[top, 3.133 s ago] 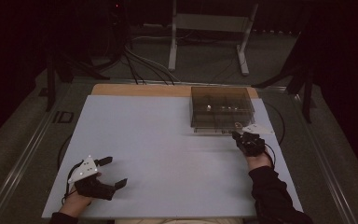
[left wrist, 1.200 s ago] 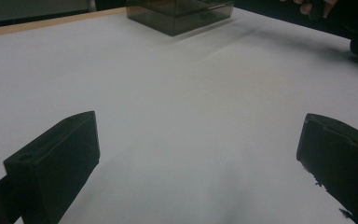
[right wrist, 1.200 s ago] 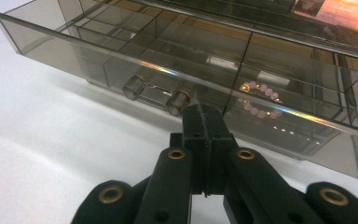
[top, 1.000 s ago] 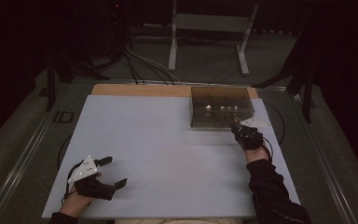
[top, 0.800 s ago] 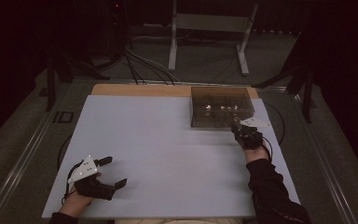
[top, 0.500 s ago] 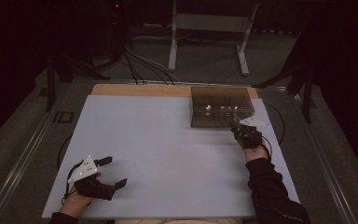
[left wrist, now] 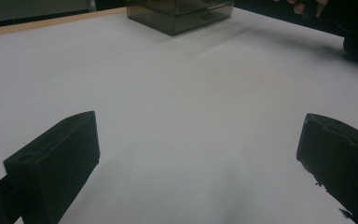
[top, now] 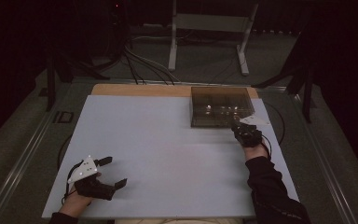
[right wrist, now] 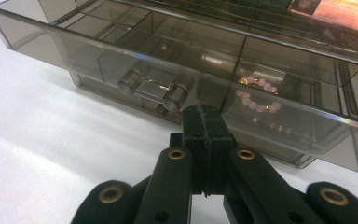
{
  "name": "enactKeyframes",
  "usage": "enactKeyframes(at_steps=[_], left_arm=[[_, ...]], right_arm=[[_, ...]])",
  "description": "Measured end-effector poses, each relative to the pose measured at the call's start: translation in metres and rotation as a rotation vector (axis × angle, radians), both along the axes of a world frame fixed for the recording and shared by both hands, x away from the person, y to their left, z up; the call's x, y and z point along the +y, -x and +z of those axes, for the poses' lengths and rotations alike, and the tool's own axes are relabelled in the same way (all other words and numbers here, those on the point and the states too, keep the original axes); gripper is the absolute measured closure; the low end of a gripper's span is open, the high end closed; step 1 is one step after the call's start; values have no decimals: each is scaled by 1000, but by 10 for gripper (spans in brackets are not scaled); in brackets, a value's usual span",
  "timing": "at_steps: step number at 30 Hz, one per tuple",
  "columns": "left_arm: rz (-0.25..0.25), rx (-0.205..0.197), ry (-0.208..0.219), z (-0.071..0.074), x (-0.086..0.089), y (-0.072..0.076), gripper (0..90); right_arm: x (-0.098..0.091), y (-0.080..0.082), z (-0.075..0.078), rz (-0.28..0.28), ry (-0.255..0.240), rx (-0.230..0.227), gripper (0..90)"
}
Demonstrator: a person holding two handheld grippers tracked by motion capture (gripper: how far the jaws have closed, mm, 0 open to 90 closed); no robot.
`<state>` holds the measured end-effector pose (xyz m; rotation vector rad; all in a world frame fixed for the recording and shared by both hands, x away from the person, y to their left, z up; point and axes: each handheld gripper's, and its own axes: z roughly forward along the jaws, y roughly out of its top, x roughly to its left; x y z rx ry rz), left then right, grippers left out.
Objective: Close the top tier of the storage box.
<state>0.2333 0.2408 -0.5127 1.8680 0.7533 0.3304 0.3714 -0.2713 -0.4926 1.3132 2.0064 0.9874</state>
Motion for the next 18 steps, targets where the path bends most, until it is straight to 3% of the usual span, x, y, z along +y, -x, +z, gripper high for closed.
enactKeyframes(at_steps=[18], left_arm=[[1, 1, 0, 0, 0, 0, 0]], right_arm=[[-1, -8, -1, -11, 2, -3, 900]])
